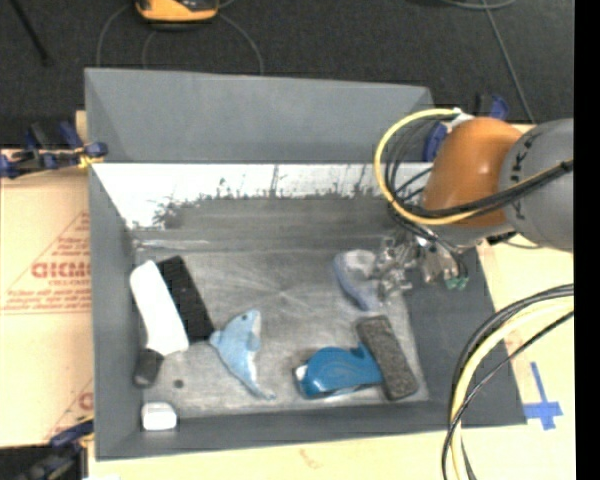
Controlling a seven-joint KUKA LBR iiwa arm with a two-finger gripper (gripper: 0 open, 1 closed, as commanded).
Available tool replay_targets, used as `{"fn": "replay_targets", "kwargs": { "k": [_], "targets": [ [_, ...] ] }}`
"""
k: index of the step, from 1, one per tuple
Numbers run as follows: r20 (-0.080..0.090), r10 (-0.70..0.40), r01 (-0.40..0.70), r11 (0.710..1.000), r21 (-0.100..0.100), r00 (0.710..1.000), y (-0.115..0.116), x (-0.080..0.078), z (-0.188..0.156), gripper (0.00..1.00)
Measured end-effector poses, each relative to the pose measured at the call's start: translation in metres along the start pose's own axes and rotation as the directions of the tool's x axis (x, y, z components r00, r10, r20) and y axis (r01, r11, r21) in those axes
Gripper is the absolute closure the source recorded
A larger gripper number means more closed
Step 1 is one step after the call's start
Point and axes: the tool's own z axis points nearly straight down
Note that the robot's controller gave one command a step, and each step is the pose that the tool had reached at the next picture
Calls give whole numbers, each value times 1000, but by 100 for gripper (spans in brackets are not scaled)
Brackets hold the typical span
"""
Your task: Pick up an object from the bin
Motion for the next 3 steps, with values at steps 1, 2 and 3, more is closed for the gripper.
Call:
{"fn": "replay_targets", "kwargs": {
  "k": [1, 2, 3],
  "targets": [
    [-18, 7, -7, 1000, -5, 1000, 1, 1, -19, 100],
    [-18, 4, -4, 1000, -5, 1000, -4, -7, -82, 0],
    [-18, 3, -3, 1000, -5, 1000, -4, -7, -82, 0]
  ]
}}
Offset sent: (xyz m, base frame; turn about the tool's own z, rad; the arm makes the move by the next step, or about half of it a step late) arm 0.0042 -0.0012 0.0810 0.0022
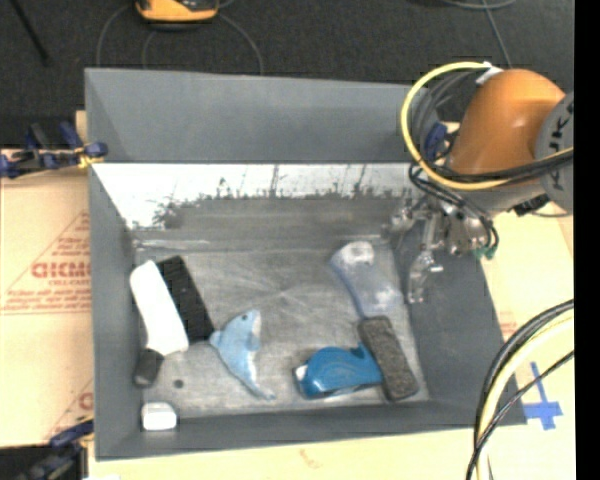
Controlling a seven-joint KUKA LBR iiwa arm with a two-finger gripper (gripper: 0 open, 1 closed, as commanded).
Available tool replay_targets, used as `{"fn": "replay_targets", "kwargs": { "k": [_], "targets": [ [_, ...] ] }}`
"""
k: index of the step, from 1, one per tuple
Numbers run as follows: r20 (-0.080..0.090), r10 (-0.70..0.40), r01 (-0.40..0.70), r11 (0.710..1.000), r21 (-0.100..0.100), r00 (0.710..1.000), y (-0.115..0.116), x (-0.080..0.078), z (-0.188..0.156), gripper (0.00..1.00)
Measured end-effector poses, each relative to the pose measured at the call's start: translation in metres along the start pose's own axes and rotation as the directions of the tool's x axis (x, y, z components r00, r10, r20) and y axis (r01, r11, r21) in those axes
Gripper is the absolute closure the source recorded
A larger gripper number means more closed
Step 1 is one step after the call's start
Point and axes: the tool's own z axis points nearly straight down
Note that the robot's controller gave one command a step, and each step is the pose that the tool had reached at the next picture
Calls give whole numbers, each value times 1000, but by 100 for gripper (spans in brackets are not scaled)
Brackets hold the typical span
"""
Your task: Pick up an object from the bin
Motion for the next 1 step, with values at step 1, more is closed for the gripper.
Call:
{"fn": "replay_targets", "kwargs": {
  "k": [1],
  "targets": [
    [9, 50, -50, 999, 0, 999, -9, 0, 31, 0]
  ]
}}
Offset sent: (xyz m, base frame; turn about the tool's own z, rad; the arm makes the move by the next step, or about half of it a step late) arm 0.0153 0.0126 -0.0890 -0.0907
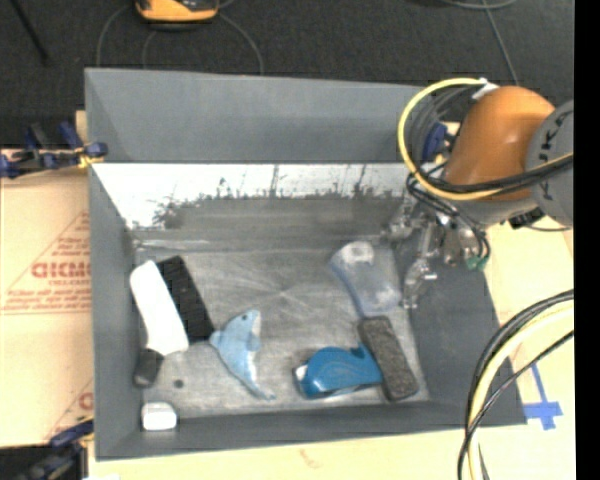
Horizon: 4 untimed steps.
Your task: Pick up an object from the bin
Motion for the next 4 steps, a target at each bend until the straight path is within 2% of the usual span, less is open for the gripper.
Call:
{"fn": "replay_targets", "kwargs": {
  "k": [1, 2, 3, 4],
  "targets": [
    [-10, -76, 76, 997, -1, 997, 10, -8, 40, 0],
    [-5, -370, 370, 929, 3, 929, 10, -29, 48, 0],
    [1, -476, 476, 879, 8, 879, 12, -31, 49, 0],
    [1, -458, 458, 889, 7, 889, 21, -33, 50, 0]
  ]
}}
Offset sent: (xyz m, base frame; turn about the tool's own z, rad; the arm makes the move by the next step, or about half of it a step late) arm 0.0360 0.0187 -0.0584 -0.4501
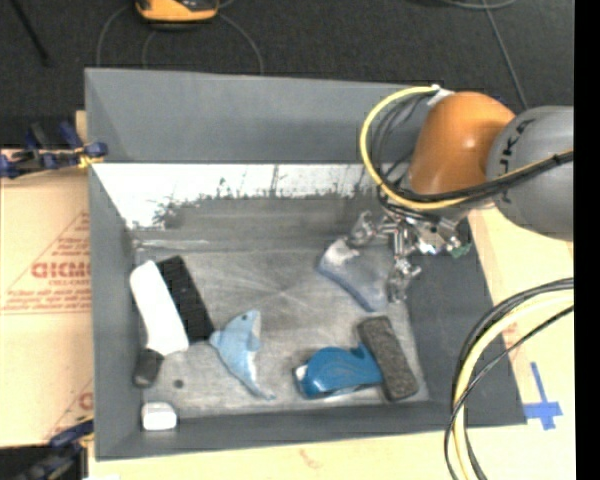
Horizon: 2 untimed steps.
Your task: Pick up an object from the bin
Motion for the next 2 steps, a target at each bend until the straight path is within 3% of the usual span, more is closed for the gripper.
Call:
{"fn": "replay_targets", "kwargs": {
  "k": [1, 2],
  "targets": [
    [5, -117, 117, 993, 4, 993, 11, -1, -1, 0],
    [5, -422, 422, 907, 3, 907, 19, -10, 0, 0]
  ]
}}
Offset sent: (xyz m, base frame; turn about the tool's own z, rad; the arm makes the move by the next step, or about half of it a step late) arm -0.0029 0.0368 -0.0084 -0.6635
